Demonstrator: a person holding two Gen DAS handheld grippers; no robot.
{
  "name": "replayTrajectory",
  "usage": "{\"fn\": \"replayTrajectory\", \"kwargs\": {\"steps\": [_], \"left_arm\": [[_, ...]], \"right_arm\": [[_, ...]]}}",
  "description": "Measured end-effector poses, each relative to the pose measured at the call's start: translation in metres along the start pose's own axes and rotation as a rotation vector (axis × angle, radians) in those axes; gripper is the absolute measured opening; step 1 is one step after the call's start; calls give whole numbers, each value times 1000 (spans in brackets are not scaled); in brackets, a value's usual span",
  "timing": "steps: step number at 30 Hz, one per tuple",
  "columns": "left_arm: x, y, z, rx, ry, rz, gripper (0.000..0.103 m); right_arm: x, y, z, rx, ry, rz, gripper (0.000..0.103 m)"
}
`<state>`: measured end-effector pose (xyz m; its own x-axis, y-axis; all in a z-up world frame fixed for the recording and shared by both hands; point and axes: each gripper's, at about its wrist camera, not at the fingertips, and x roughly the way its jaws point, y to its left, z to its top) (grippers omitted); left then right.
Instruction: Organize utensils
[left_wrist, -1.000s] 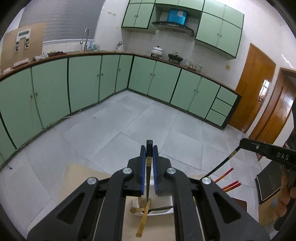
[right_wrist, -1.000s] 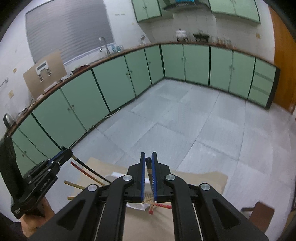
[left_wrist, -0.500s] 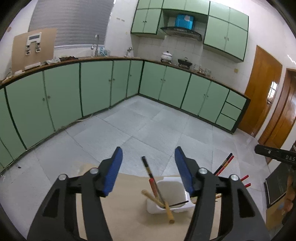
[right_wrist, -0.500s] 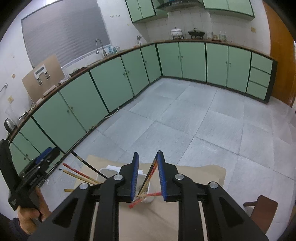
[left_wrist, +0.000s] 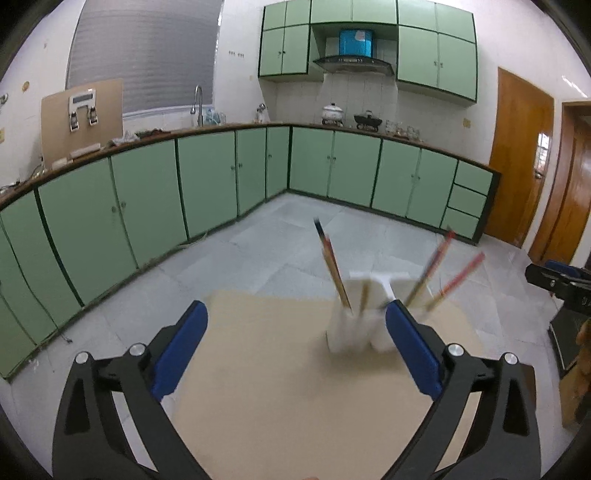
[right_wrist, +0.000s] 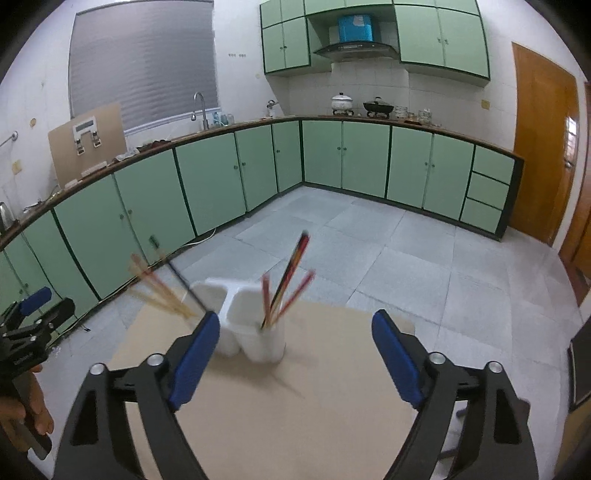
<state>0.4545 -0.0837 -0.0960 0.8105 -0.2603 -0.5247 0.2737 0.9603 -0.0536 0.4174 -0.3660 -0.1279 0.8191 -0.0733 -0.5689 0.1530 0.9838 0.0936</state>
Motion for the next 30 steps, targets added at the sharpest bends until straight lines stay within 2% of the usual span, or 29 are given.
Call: {"fn": "replayTrajectory", "kwargs": {"steps": [3,11,13,16,18,21,25,27,30], "left_arm": [[-25,-1,-24,36,5,14,95],[-103,-2,-78,41,-13,46,96],[-124,-3,-89,40,-25,57,97],[-157,-3,-108,27,-31,74,98],[-181,-3,-121,12,-36,82,98],[-212,-1,-135,-15,-39,89,98],[-262,-5,-153,-11,-78,140,98],[-282,-4,-160,-47,-77,126,98],[-313,-6,-171,-52,-81,175,98]], "right_arm": [[-16,2,-27,19,-3,0,88],[-86,9,-100,54,-56,-43,97],[-106,15,-115,55,-66,-66,97],[-137,31,-136,49,-92,-147,97],[-153,41,-145,40,-100,-163,97],[-186,56,-165,47,-96,-135,97],[-222,66,-188,60,-97,-131,97],[-244,69,-199,78,-106,-132,97],[-270,66,-214,97,-125,-148,97]]}}
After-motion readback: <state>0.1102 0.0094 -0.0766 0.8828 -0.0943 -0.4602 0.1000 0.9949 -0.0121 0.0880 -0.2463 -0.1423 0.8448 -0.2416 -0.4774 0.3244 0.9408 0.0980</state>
